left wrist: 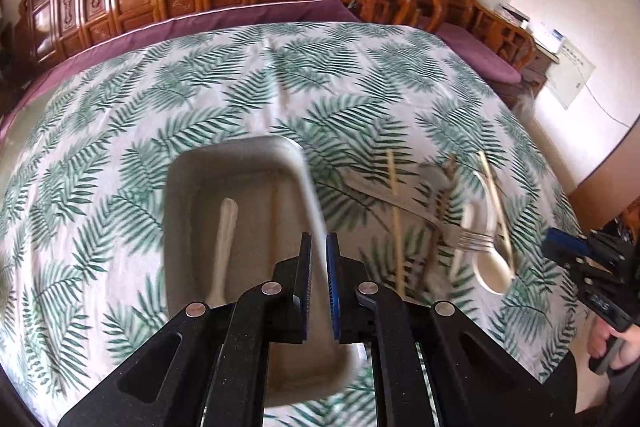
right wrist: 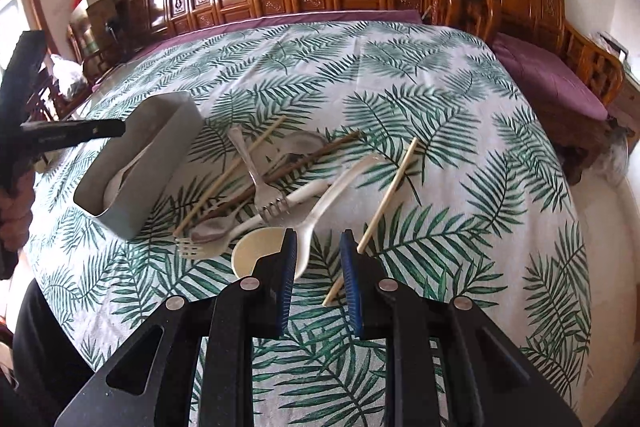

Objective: Organize utensils
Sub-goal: 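Lower the chopstick into the grey tray and open the left gripper, then grasp a long white plastic spoon with the right gripper while the left reaches to the pile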

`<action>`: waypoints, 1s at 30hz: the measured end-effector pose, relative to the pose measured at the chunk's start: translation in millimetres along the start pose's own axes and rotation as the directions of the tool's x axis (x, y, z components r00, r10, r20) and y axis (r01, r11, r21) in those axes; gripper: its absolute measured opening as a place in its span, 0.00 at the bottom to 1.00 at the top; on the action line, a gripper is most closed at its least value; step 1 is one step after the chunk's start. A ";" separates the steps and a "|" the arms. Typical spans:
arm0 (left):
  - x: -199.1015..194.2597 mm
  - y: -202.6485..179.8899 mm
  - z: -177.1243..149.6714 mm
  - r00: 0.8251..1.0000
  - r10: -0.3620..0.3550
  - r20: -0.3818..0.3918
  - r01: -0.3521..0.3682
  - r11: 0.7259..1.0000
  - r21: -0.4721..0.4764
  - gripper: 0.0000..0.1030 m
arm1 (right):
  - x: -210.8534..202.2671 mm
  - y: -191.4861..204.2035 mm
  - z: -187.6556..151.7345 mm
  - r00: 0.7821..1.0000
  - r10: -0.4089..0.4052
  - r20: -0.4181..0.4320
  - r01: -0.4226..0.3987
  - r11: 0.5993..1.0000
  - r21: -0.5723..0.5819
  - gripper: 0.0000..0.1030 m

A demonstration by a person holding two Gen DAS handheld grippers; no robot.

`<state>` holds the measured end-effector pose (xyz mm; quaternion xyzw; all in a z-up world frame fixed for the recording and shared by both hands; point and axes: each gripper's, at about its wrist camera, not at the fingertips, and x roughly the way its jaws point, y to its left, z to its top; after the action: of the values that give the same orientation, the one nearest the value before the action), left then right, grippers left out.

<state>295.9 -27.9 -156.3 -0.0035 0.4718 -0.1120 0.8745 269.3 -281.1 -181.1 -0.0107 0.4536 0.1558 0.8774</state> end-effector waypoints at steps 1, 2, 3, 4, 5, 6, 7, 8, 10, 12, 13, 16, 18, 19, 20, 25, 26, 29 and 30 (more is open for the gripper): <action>0.5 -4.1 -1.3 1.000 -0.005 -0.002 0.005 1.000 0.002 0.06 | 2.2 -0.5 -1.1 1.000 0.002 -0.003 -0.002 1.000 0.004 0.24; 1.4 -8.4 -3.1 1.000 -0.010 -0.005 0.010 1.000 0.006 0.06 | 5.1 -0.8 -2.5 1.000 0.007 -0.009 -0.007 1.000 0.007 0.24; 2.7 -12.3 -4.8 1.000 -0.014 -0.008 0.015 1.000 0.008 0.06 | 7.3 -0.3 -3.4 1.000 0.010 -0.014 -0.010 1.000 0.007 0.24; 4.0 -15.6 -6.6 1.000 -0.019 -0.012 0.019 1.000 0.009 0.06 | 9.6 0.6 -4.5 1.000 0.012 -0.018 -0.012 1.000 0.006 0.24; 5.3 -18.4 -7.5 1.000 -0.021 -0.014 0.022 1.000 0.010 0.06 | 12.4 2.2 -5.6 1.000 0.016 -0.022 -0.016 1.000 0.005 0.24; 6.5 -20.7 -8.2 1.000 -0.023 -0.016 0.023 1.000 0.011 0.06 | 14.7 3.6 -6.3 0.999 0.021 -0.025 -0.021 1.000 0.003 0.24; 8.1 -23.6 -9.2 0.999 -0.025 -0.020 0.025 1.000 0.012 0.06 | 17.1 5.0 -7.1 0.999 0.025 -0.028 -0.025 1.000 0.001 0.24; 9.4 -25.9 -10.2 0.999 -0.027 -0.023 0.027 1.000 0.013 0.06 | 18.8 6.4 -7.7 0.999 0.027 -0.031 -0.027 1.000 -0.003 0.24; 11.9 -30.5 -11.2 0.999 -0.029 -0.027 0.029 0.999 0.014 0.07 | 23.2 8.1 -8.9 0.999 0.038 -0.034 -0.038 0.999 -0.003 0.28; 13.8 -35.9 -12.1 0.999 -0.030 -0.031 0.030 0.999 0.020 0.07 | 29.8 8.7 -8.4 0.998 0.047 -0.039 -0.047 0.999 -0.001 0.32; 14.8 -37.6 -12.4 0.999 -0.030 -0.033 0.031 0.999 0.022 0.07 | 31.8 9.0 -7.7 0.998 0.048 -0.040 -0.048 0.999 -0.002 0.32; 16.8 -44.3 -12.5 0.999 -0.032 -0.037 0.033 0.999 0.027 0.12 | 38.8 8.2 -4.4 0.998 0.048 -0.042 -0.048 0.999 -0.001 0.32; 16.9 -47.1 -12.6 0.999 -0.032 -0.033 0.033 0.999 0.030 0.14 | 43.7 4.5 -1.0 0.998 0.051 -0.039 -0.051 0.999 0.016 0.32; 17.2 -48.8 -12.9 0.999 -0.036 -0.032 0.037 0.999 0.029 0.14 | 45.4 2.8 0.2 0.998 0.053 -0.039 -0.052 0.998 0.023 0.32; 18.0 -49.7 -13.3 0.999 -0.039 -0.034 0.040 0.999 0.027 0.14 | 48.5 -0.1 2.5 0.998 0.058 -0.038 -0.056 0.998 0.036 0.32; 23.8 -56.8 -19.3 0.998 -0.043 -0.046 0.044 0.999 0.023 0.14 | 62.0 -7.8 8.7 0.997 0.068 -0.046 -0.064 0.995 0.078 0.32; 24.4 -57.7 -20.3 0.998 -0.042 -0.048 0.043 0.999 0.024 0.14 | 64.6 -7.8 9.0 0.996 0.068 -0.049 -0.065 0.995 0.077 0.32; 25.8 -60.9 -23.6 0.998 -0.036 -0.058 0.038 0.999 0.028 0.14 | 70.7 -7.0 10.5 0.995 0.079 -0.055 -0.074 0.994 0.078 0.32; 26.1 -61.8 -24.2 0.998 -0.032 -0.061 0.034 0.999 0.031 0.14 | 73.2 -6.7 10.8 0.995 0.078 -0.061 -0.073 0.994 0.081 0.32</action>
<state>277.9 -91.0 -184.3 0.0059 0.4959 -0.1339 0.8580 319.2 -266.4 -234.1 0.0359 0.4874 0.1705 0.8556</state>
